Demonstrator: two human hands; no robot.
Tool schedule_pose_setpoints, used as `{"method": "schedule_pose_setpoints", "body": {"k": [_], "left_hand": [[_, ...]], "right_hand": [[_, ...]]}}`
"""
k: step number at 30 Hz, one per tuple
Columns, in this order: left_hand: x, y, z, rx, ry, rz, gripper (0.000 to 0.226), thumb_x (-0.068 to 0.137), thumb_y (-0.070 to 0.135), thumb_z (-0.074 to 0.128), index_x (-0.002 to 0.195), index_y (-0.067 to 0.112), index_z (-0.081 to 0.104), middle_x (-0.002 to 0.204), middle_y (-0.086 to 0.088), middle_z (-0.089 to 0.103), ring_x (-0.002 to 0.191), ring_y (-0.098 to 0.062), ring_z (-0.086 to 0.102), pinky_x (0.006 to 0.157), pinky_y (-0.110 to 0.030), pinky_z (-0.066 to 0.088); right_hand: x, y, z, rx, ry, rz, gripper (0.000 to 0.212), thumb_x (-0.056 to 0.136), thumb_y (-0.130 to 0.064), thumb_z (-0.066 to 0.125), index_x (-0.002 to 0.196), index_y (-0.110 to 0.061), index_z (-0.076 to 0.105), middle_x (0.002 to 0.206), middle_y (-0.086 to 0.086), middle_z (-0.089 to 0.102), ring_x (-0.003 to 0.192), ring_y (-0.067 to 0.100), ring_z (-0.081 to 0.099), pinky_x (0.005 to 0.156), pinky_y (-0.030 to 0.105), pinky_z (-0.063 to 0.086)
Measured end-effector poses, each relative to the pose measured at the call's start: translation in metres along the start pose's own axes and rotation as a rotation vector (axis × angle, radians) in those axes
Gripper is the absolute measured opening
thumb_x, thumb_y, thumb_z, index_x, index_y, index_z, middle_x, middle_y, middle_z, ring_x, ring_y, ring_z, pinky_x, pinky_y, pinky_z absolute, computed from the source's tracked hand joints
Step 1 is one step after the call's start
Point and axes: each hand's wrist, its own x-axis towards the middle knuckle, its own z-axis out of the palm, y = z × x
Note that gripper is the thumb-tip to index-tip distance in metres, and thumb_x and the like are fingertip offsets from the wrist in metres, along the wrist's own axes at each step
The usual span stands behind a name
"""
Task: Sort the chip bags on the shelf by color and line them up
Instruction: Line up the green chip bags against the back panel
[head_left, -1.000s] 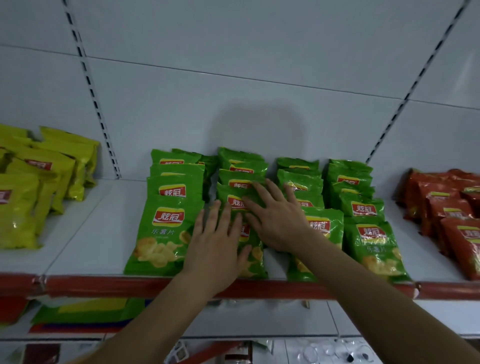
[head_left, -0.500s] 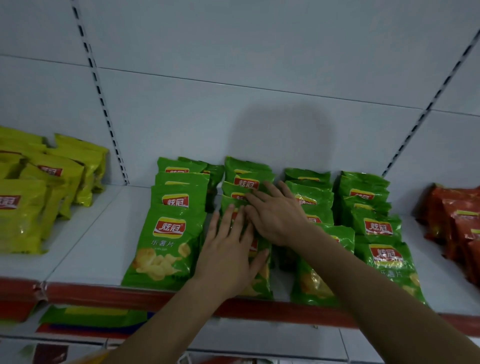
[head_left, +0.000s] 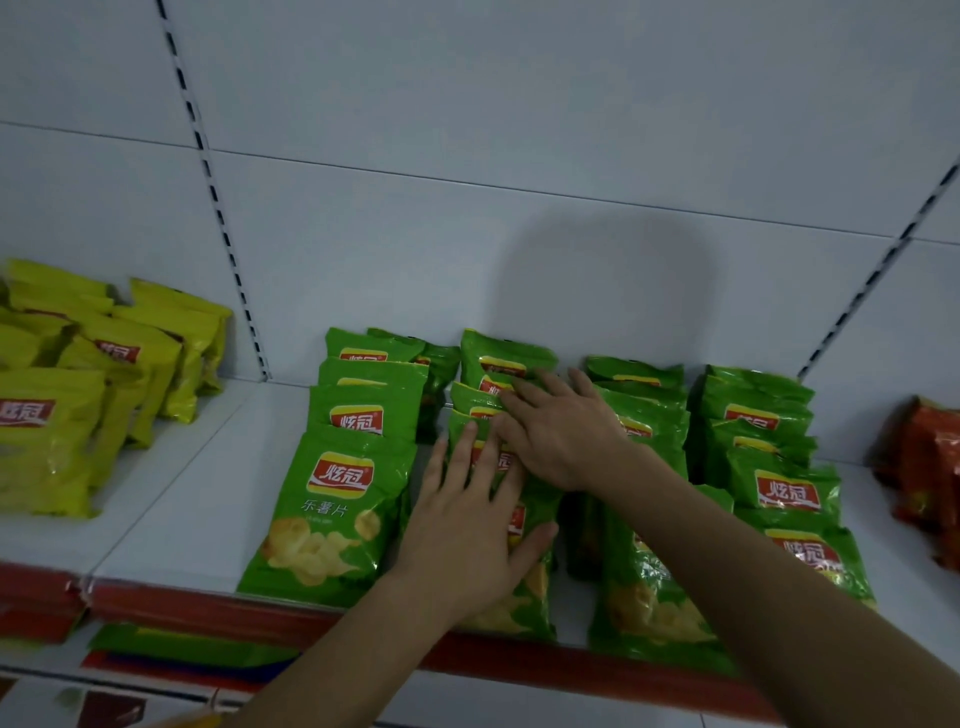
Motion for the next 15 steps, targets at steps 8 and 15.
{"method": "schedule_pose_setpoints", "body": {"k": [8, 15], "left_hand": [[0.001, 0.002, -0.002, 0.029, -0.039, -0.012, 0.089, 0.1, 0.08, 0.007, 0.167, 0.023, 0.02, 0.176, -0.013, 0.009, 0.162, -0.034, -0.008, 0.127, -0.062, 0.0], [0.0, 0.0, -0.019, 0.002, 0.032, -0.042, 0.086, 0.101, 0.078, 0.007, 0.167, 0.024, 0.022, 0.176, -0.009, 0.013, 0.163, -0.03, -0.005, 0.127, -0.061, 0.002]], "right_hand": [[0.029, 0.011, -0.006, -0.009, -0.076, 0.025, 0.078, 0.1, -0.073, -0.004, 0.167, -0.039, 0.019, 0.178, -0.001, 0.004, 0.164, 0.027, -0.002, 0.128, 0.065, -0.001], [0.034, 0.012, -0.013, 0.04, 0.064, 0.036, 0.069, 0.106, -0.064, 0.005, 0.167, -0.034, 0.022, 0.177, 0.003, 0.013, 0.163, 0.029, 0.008, 0.13, 0.061, 0.006]]}}
